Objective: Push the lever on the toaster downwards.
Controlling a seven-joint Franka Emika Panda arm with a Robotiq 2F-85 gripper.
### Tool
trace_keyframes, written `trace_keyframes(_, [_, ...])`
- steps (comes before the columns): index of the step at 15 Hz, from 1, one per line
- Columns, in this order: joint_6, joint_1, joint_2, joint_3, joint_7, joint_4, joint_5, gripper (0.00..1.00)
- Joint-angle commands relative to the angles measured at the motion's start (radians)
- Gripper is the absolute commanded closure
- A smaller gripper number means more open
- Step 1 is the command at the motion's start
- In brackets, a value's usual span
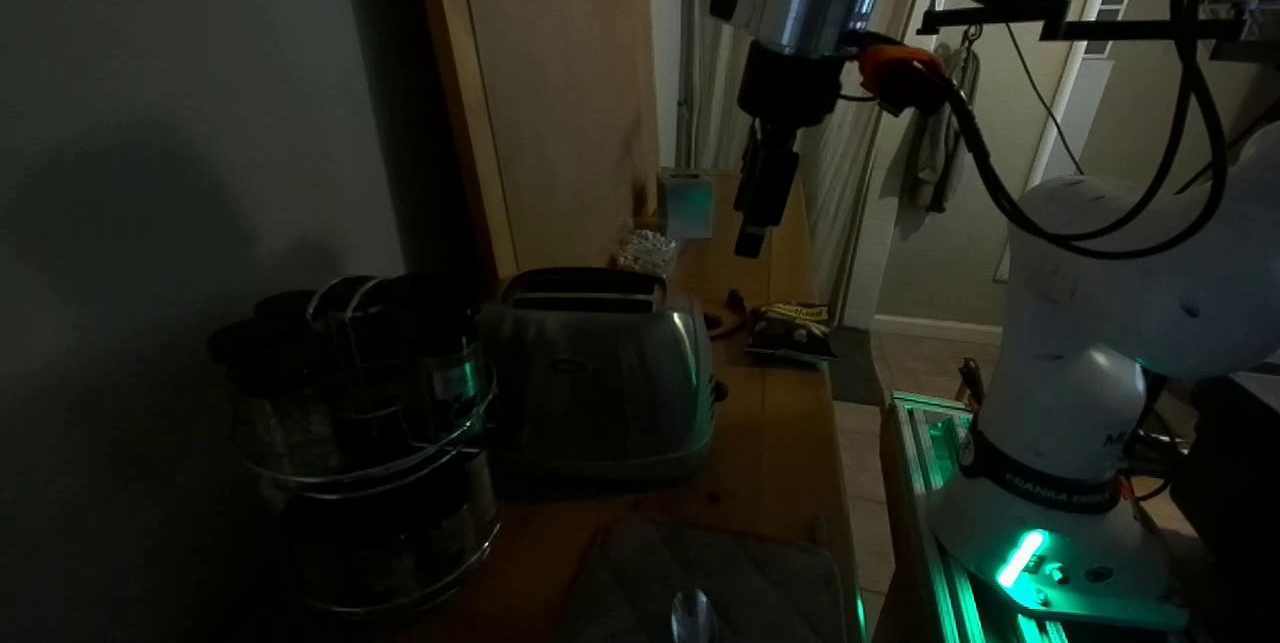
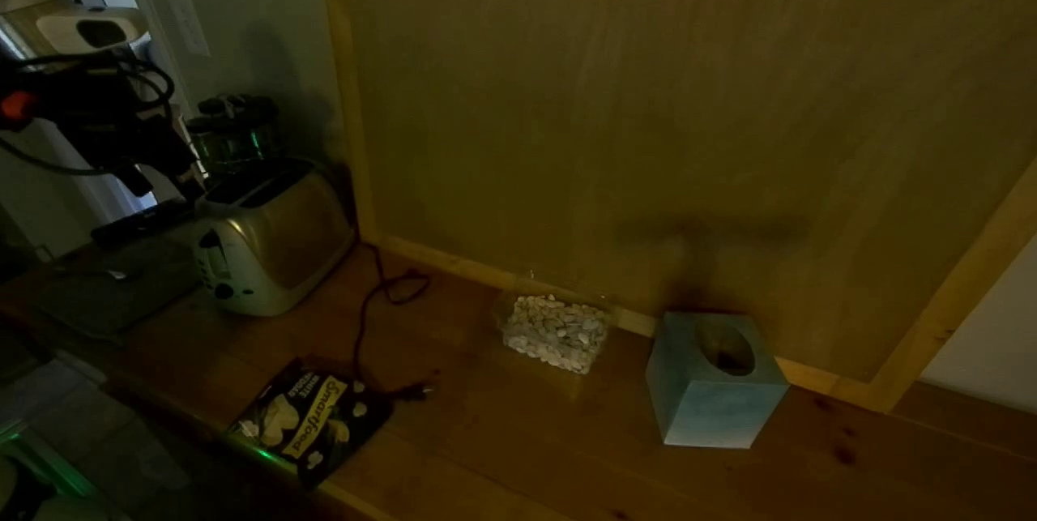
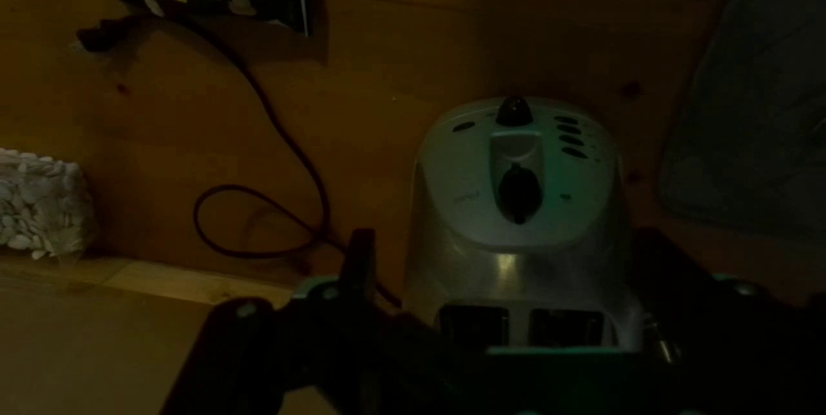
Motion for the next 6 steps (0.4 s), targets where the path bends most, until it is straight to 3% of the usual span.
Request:
trace_keyframes(1, [0.006,0.013,-0.030,-0.011,0.007,-0.001,0.010,0.00])
trace_keyframes(6, [-0.002,0.007,-0.017,-0.005,0.004,0.003,-0.003,0.00])
